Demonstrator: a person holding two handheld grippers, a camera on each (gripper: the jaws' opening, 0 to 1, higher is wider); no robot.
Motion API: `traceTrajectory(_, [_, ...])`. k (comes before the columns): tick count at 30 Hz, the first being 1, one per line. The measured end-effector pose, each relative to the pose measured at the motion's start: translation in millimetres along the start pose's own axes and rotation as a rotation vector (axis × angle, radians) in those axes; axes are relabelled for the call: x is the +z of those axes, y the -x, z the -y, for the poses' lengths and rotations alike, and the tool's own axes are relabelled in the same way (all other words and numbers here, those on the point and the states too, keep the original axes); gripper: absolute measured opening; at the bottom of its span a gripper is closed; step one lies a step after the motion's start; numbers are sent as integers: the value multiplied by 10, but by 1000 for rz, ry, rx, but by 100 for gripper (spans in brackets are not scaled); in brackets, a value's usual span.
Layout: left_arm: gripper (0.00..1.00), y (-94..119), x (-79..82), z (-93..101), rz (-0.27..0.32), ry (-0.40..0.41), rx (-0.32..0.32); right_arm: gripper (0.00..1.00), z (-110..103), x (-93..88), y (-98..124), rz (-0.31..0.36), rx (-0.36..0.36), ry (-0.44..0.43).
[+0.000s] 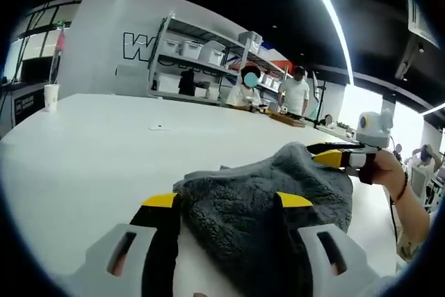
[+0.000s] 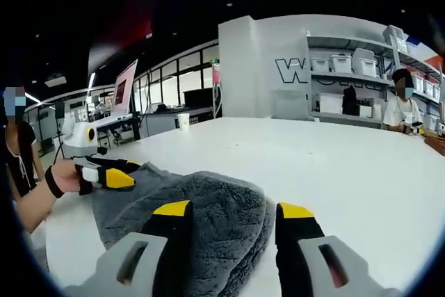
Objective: Open the folded towel by lifting each exposed corner and separating the folded layers until the towel lies flat within the target outline without major curled edges
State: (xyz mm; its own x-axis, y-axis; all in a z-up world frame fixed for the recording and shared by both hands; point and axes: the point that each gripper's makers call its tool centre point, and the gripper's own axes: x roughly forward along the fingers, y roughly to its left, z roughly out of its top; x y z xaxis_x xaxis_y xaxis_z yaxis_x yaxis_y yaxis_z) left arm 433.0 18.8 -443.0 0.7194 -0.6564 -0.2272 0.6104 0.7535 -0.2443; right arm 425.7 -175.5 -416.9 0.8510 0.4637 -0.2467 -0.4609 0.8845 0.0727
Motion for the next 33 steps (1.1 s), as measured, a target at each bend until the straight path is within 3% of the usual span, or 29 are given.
traceTrajectory(8, [48,8,-9,61,8,3,-2,44,-23,-24,11,-2,-5,-8])
traceTrajectory(17, [40,8,-31,52,1,11,3,42,-58,-25,11,25,1,-73])
traceTrajectory(33, [31,15,-85,62,-4,22,13,34,-92,-135,-45,-12,2,-150])
